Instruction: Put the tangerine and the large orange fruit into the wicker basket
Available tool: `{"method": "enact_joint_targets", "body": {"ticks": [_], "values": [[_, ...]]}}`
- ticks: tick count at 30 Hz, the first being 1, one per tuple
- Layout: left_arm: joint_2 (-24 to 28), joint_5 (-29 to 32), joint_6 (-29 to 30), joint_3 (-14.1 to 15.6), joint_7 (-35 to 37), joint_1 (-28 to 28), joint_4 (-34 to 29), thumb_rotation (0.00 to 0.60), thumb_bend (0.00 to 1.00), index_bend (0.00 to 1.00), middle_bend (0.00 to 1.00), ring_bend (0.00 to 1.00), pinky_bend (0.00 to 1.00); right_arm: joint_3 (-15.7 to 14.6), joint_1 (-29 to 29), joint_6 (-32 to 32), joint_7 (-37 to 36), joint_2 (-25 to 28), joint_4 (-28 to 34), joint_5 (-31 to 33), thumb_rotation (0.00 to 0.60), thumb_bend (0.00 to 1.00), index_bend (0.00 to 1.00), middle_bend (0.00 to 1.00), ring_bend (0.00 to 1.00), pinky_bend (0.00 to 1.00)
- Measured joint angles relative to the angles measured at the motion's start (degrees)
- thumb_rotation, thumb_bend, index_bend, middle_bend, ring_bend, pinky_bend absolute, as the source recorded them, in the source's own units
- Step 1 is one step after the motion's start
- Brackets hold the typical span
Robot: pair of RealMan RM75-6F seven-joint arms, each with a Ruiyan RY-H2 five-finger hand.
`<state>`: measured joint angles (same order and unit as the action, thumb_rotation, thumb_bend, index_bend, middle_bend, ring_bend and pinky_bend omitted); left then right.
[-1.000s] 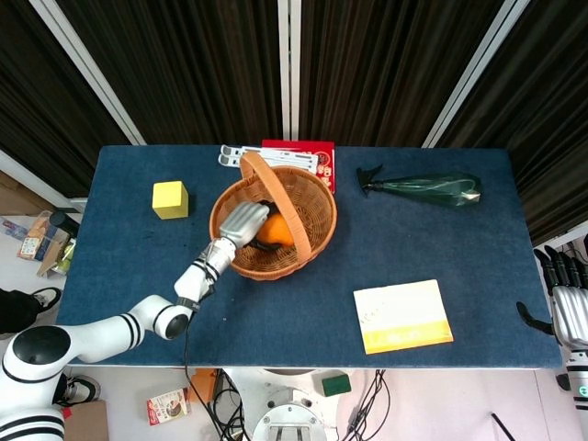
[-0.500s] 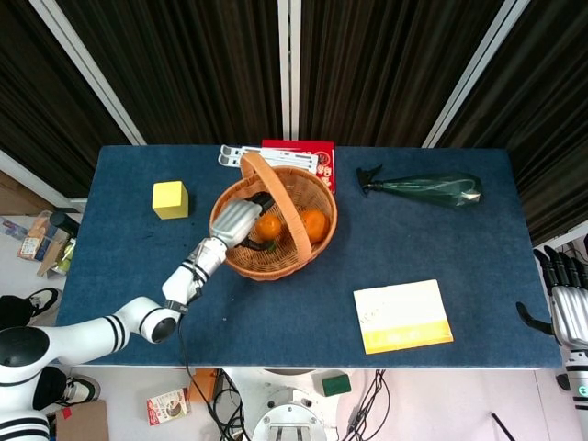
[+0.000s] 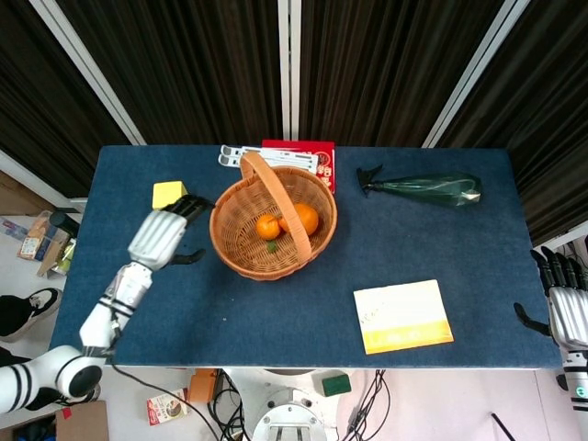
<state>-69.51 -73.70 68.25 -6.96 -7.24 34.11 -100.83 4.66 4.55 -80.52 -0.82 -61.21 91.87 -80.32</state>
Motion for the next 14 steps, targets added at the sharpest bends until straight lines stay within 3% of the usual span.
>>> {"method": "enact_joint_targets", "body": {"ticks": [5,10,14], "values": [[4.34,-4.86,10.01,5.89,-3.61,-9.53,-2.36,0.6,0.19,0.24,0.2,0.14,0.35,-0.05,-0.43,-1.13,0.22,-0.01,0.28,-0.49,0.6,0.29,0.0,0.0,0.0,0.0],[3.84,-8.39,19.93,9.94,-7.57,-18.06,0.46,0.585,0.15,0.18,0.15,0.08,0.28,0.09,-0.55,-2.01,0.85,-0.84,-0.07,-0.9,0.6,0.29,0.0,0.0,0.0,0.0],[2.51,-9.1,23.65,12.69,-9.74,-23.85,3.34,0.383,0.09,0.12,0.07,0.02,0.2,0.25,-0.54,-2.4,2.11,-1.73,-0.63,-0.88,0.6,0.29,0.0,0.0,0.0,0.0]]}}
